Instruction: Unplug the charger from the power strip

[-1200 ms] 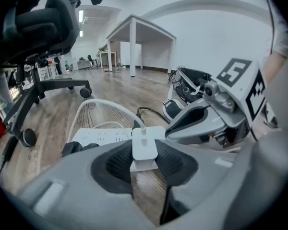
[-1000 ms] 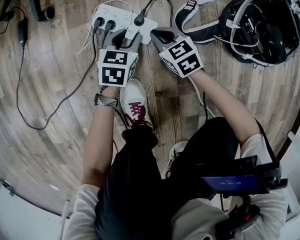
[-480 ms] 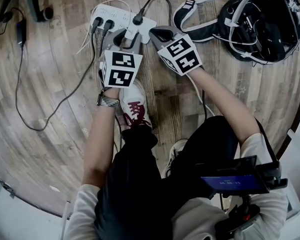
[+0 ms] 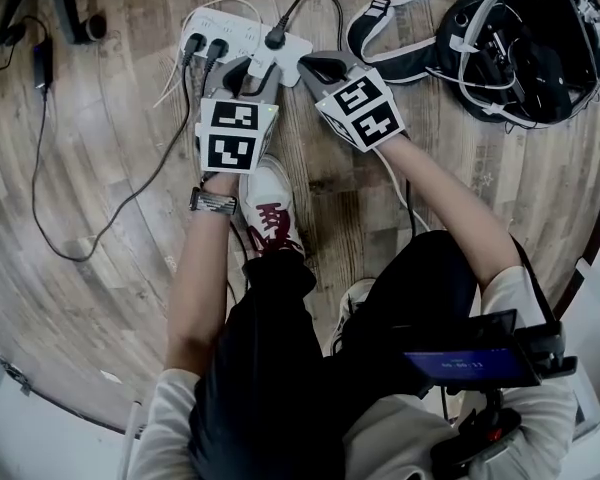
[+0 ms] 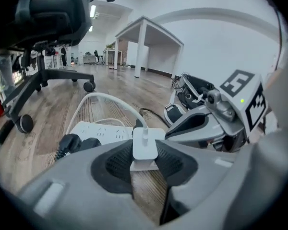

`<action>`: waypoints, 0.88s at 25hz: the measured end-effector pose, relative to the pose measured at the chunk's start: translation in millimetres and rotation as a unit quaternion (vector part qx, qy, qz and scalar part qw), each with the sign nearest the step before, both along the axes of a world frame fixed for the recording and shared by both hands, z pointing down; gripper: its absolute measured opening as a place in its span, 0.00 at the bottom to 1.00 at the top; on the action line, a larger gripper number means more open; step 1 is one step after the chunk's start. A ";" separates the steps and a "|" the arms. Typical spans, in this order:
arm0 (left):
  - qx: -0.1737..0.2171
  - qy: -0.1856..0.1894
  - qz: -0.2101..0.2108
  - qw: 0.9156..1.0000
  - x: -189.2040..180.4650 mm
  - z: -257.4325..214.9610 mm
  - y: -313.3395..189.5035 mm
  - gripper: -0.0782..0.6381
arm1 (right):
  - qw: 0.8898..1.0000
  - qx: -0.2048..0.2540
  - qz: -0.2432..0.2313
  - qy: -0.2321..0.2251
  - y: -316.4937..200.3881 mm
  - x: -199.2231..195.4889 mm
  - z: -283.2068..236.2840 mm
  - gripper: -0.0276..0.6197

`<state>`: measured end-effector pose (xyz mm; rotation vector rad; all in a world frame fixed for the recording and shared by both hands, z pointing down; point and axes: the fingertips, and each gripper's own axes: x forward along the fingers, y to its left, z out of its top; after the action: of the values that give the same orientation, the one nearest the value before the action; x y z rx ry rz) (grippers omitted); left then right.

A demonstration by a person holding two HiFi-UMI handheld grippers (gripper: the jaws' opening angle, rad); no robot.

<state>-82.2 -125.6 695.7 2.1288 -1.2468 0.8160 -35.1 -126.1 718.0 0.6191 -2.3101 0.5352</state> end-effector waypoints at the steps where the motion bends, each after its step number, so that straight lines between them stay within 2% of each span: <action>1: -0.008 0.019 -0.009 1.000 -0.7 -0.2 -0.2 0.31 | 1.000 0.001 0.000 0.001 0.1 0.1 -0.1 0.05; 4: -0.022 0.059 -0.030 0.998 -2.3 -1.4 -0.9 0.31 | 1.000 0.003 0.000 0.001 -0.5 -0.4 -0.7 0.05; 6: -0.024 0.067 -0.036 0.997 -3.0 -2.1 -1.2 0.31 | 1.000 0.004 0.001 0.000 -0.9 -0.6 -1.1 0.05; 8: -0.018 0.050 -0.027 0.998 -2.9 -2.0 -1.0 0.31 | 1.000 0.002 0.002 -0.001 -1.0 -0.6 -1.0 0.05; 11: 0.002 -0.009 0.005 1.000 -0.8 -1.7 -0.4 0.30 | 1.000 0.000 0.003 -0.003 -1.3 -0.4 -0.7 0.05; 13: 0.011 -0.032 0.013 0.999 0.7 -2.0 -0.1 0.30 | 1.000 0.001 0.002 -0.002 -1.4 -0.5 -0.6 0.05; 19: 0.012 -0.039 0.014 0.999 0.3 -2.3 0.1 0.30 | 1.000 0.001 0.000 -0.003 -0.9 -1.6 -1.2 0.05; 22: 0.007 -0.027 0.006 1.000 -0.5 -2.0 -0.1 0.30 | 1.000 0.002 0.000 -0.002 -1.1 -1.4 -1.0 0.05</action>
<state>-82.7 -125.7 693.8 2.1404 -1.2710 0.8775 -36.5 -127.1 717.0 0.6206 -2.3159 0.5331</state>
